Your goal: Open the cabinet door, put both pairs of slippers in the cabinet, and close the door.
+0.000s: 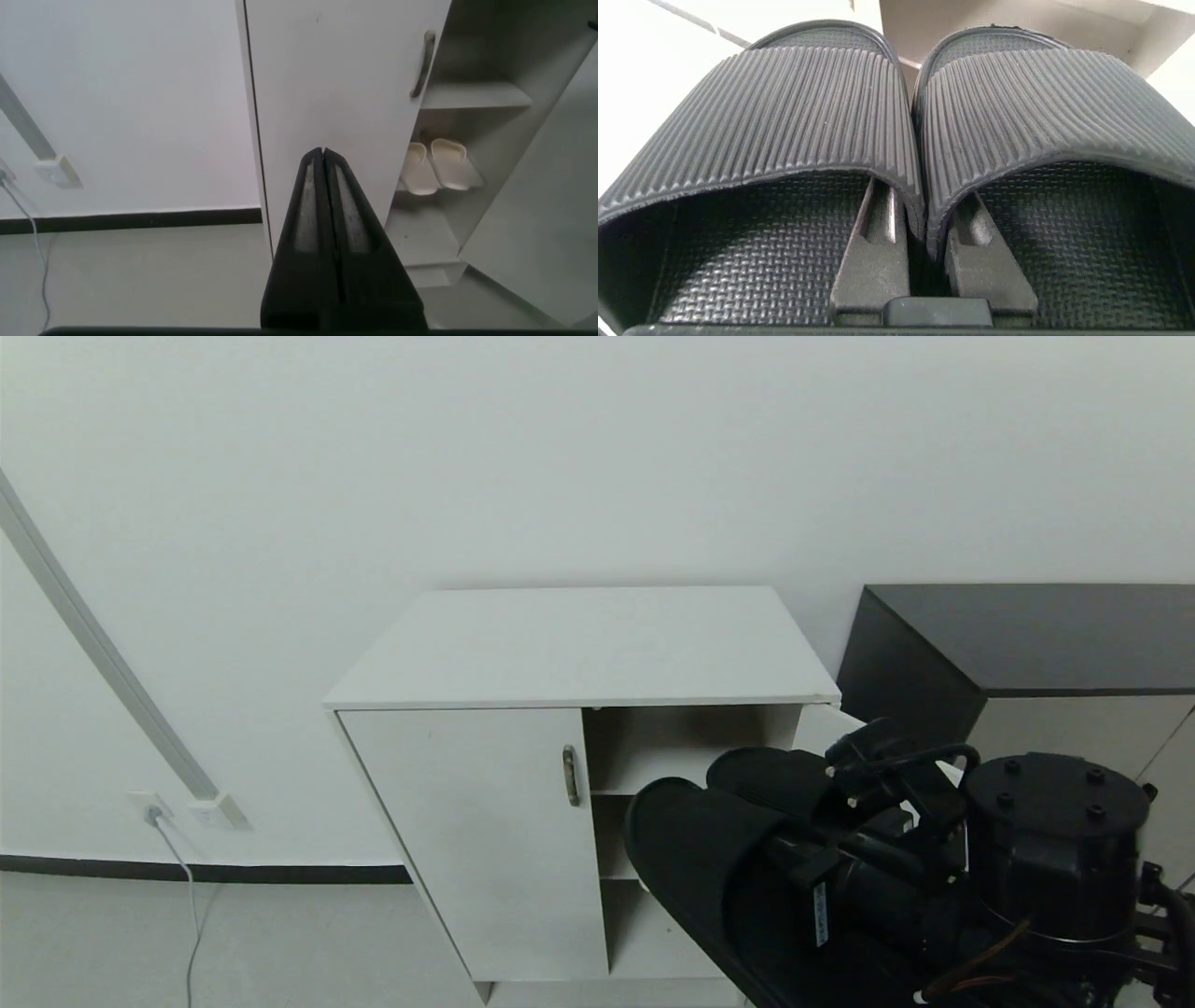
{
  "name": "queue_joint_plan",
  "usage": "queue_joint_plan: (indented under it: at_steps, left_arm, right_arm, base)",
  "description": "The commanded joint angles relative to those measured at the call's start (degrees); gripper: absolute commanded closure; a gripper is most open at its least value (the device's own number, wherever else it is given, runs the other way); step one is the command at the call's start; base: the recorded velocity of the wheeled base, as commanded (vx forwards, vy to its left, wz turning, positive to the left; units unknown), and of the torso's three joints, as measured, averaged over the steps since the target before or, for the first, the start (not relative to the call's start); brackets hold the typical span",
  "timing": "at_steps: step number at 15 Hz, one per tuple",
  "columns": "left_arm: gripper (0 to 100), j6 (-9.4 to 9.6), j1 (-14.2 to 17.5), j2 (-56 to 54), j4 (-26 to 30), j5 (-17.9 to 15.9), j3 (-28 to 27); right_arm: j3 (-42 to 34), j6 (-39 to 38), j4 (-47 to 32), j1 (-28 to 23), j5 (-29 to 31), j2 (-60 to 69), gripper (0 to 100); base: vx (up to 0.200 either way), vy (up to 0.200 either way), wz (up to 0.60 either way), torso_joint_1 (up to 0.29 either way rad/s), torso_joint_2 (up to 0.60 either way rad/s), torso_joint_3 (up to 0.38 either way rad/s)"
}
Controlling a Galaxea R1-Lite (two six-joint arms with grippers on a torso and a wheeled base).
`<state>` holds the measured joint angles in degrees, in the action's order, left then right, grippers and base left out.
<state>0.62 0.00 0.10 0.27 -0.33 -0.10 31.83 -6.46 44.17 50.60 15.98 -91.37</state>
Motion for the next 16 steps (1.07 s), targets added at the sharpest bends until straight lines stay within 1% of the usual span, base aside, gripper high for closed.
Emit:
queue_joint_plan:
  at_steps: [1, 9, 16]
  left_arm:
    - [100, -0.01, 0.0, 0.0, 0.0, 0.0, 0.0]
    - [100, -0.01, 0.0, -0.1, 0.0, 0.0, 0.0]
    - [100, -0.01, 0.0, 0.0, 0.0, 0.0, 0.0]
  right_arm:
    - [-0.8, 0.0, 0.0, 0.2, 0.0, 1.1, 100]
    - [-1.4, 0.5, 0.0, 0.9, 0.0, 0.9, 100]
    - [-1.9, 0.4, 0.0, 1.7, -0.1, 0.8, 100]
  base:
    - [0.000, 0.000, 0.00, -0.227, 0.55, 0.320]
    - [0.000, 0.000, 0.00, -0.196, 0.52, 0.320]
    - [0.000, 0.000, 0.00, -0.145, 0.48, 0.336]
